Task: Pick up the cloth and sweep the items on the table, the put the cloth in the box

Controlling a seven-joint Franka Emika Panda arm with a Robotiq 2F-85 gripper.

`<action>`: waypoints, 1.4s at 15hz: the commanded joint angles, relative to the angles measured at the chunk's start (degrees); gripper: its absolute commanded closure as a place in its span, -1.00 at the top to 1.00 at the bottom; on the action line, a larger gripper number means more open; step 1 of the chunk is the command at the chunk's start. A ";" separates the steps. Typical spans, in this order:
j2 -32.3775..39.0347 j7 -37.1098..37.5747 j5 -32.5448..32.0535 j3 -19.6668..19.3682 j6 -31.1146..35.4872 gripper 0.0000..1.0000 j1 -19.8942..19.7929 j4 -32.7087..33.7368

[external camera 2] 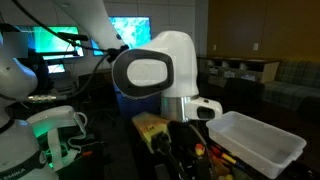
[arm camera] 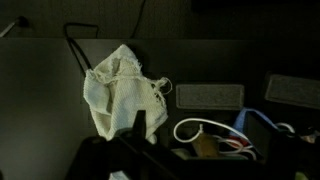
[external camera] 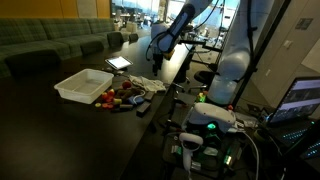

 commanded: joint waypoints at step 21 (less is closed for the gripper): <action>46.49 -25.28 21.45 10.09 -6.58 1.00 -19.74 44.65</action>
